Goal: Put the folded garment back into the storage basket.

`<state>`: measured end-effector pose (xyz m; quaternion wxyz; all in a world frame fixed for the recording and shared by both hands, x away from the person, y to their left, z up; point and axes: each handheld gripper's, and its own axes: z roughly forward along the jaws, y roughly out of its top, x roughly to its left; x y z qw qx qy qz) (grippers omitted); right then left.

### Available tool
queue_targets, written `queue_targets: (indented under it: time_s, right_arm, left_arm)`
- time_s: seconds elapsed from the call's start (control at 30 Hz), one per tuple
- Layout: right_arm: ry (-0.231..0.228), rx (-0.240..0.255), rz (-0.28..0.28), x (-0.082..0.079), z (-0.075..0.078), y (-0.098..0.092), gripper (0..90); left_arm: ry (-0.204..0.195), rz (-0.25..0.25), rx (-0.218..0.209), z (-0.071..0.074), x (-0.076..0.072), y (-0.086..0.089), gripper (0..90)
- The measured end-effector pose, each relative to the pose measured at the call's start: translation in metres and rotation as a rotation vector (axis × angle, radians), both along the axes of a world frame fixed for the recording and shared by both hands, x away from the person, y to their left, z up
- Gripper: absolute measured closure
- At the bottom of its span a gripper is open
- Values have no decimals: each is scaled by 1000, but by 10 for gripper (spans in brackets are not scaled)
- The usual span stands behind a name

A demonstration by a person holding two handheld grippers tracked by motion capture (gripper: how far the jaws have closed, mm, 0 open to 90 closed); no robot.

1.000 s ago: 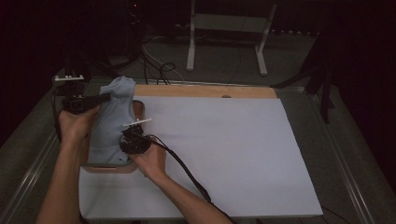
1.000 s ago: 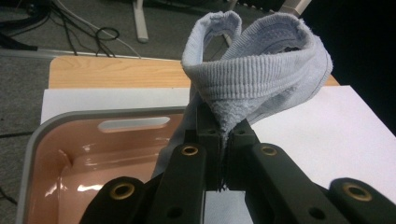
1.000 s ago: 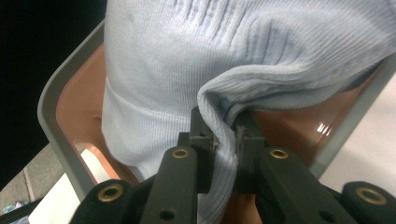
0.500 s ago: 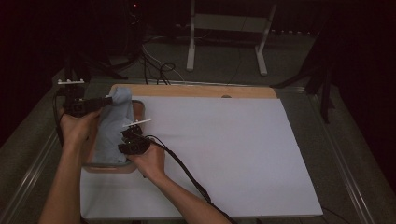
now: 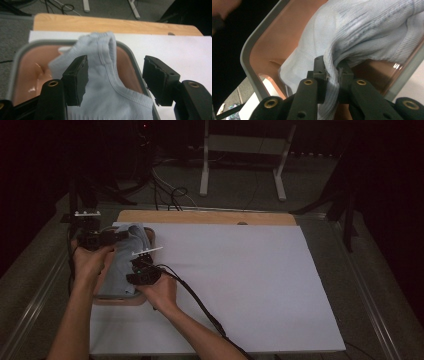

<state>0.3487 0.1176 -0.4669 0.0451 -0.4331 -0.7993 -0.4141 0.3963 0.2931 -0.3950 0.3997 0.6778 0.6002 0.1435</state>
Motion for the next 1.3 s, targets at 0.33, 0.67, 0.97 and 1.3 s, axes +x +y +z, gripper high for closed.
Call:
queue_targets:
  time_s: [0.33, 0.67, 0.97, 1.3]
  right_arm:
    - [2, 22, 4, 2, 2, -3, 813]
    - [-6, 44, 4, 2, 4, -4, 812]
    - [-9, 40, 23, 2, 5, -6, 798]
    - [-100, 5, 73, -1, 11, -16, 651]
  left_arm:
    - [74, -59, 3, -25, -4, -9, 454]
    - [143, -87, 13, -41, -4, -14, 510]
    - [187, -100, 30, -49, -2, -18, 554]
    - [206, -92, 55, -52, -2, -17, 559]
